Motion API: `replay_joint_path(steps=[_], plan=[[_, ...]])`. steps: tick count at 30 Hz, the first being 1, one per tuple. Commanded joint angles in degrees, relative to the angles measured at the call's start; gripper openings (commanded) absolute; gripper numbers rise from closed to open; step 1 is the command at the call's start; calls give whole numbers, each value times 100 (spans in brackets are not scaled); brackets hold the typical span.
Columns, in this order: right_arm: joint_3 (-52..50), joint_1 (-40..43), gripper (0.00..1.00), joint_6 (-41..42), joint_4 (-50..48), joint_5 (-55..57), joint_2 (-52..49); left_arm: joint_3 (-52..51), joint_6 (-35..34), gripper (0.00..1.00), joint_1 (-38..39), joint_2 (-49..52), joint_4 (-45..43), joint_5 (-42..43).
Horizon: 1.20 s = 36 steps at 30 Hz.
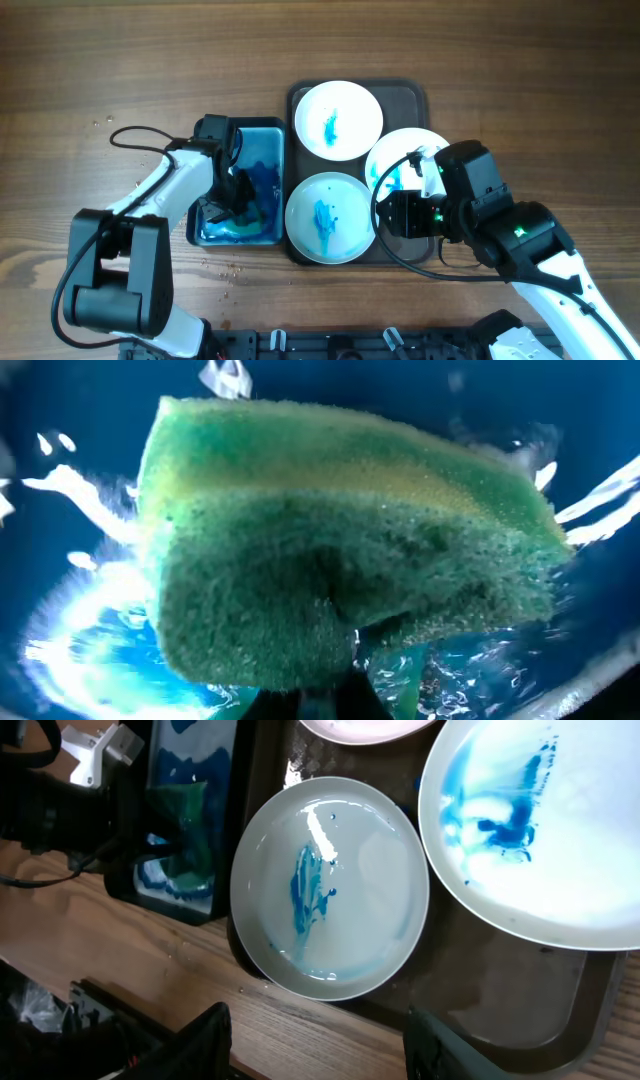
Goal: Clean dirty plates on tray and stack at the side
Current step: 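Grasp the green-yellow sponge in the basin with the left gripper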
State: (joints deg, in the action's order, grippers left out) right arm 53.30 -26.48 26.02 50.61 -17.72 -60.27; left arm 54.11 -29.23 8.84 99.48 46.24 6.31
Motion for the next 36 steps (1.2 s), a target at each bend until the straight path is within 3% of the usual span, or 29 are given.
replay_joint_path(steps=[1,4,9,15,17,19,21,22,23,26,31,34,36], plan=[[83,-35,56,116,2,109,-28,42,105,4,26,238,22,133],[81,-35,56,116,2,116,-28,264,201,34,26,-138,256,63],[81,-35,57,118,0,151,-28,328,199,54,26,-581,232,-616],[79,-35,61,271,0,319,-28,-15,203,57,31,-407,-481,-1178],[79,-35,61,271,0,319,-28,-197,203,52,33,-295,-855,-1178],[79,-35,61,271,9,317,-28,-387,201,45,33,-155,-1220,-1178],[79,-35,61,271,37,317,-28,-551,203,31,33,-7,-1508,-1176],[79,-35,61,269,48,317,-28,-586,203,14,33,35,-1554,-1178],[79,-35,61,271,66,317,-28,-612,208,4,33,79,-1565,-1178],[79,-35,61,267,157,321,-28,-586,625,4,31,61,-1502,-1174],[79,-35,59,616,444,1001,-28,-44,651,5,26,-223,-772,-1174],[74,-35,59,1073,671,1755,-28,409,651,30,26,-459,-138,-1060],[68,-35,60,693,643,1740,-42,682,654,40,28,-616,313,-815]])
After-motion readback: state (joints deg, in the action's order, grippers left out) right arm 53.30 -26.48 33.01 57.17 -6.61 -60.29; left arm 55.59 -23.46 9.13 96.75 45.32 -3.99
